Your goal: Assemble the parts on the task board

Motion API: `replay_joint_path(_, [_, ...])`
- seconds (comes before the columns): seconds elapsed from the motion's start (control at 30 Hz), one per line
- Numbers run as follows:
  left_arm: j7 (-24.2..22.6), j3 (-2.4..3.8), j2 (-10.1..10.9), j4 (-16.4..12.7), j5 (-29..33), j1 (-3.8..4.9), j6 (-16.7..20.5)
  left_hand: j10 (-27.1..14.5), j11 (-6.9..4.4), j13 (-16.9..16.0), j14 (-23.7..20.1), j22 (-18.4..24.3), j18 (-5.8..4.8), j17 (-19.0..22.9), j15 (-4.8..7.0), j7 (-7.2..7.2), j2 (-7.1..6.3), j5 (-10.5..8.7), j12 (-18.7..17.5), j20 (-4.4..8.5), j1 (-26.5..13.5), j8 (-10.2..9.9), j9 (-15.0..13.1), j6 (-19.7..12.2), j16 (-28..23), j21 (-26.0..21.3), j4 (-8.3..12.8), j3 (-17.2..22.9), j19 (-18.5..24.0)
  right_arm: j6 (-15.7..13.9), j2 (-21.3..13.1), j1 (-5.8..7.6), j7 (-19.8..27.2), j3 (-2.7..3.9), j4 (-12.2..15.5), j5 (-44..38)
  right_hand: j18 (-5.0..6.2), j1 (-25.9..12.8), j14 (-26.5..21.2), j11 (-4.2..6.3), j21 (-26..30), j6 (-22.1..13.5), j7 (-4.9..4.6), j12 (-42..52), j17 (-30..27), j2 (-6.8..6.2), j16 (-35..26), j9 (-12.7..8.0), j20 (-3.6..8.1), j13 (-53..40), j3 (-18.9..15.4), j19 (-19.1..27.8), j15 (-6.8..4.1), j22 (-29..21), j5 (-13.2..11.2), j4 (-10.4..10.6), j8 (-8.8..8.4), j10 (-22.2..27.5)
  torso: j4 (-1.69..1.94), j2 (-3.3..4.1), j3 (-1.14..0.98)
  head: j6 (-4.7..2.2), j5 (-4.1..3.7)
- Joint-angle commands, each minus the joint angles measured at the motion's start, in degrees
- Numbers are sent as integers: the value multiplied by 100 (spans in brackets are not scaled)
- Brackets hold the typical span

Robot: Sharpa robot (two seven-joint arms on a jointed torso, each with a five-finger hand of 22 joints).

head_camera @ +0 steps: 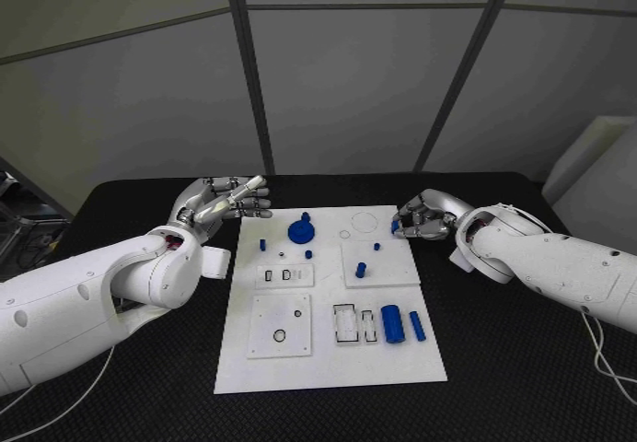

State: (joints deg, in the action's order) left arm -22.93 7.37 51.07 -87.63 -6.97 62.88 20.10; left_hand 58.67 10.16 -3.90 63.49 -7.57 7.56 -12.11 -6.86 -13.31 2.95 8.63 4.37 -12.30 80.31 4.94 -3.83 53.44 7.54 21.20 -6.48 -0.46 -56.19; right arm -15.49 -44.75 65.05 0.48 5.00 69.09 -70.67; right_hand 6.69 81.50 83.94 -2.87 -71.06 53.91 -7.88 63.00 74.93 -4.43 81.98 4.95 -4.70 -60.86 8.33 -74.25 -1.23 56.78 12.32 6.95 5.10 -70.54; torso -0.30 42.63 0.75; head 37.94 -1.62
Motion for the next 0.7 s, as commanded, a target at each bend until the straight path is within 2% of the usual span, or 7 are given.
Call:
replay_joint_path(0.03, [-49, 5, -4, -3, -18, 8, -66, -7, 1, -2, -22, 7, 289, -9, -7, -19, 13, -7, -19, -33, 41, -23, 1, 3, -34, -26, 20, 8, 8, -17, 8, 7, 13, 3, -8, -38, -40, 45, 325, 3, -27, 38, 3, 24, 330, 25, 24, 7, -2, -2, 25, -46, -19, 3, 13, -12, 34, -26, 0, 1, -1, 6, -13])
replay_joint_path(0.7, [-40, 5, 7, -7, -18, 8, -60, -10, 3, -1, -22, 8, 289, -11, -7, -22, 16, -6, -22, -33, 42, -27, 2, 1, -37, -27, 24, 13, 7, 65, 50, 7, 4, 3, -1, -43, -47, 26, 338, -3, -51, 80, -6, 64, 370, 26, 52, 11, -2, -35, 19, -69, -16, 39, -24, -6, 41, -57, -2, -1, 1, 17, -38])
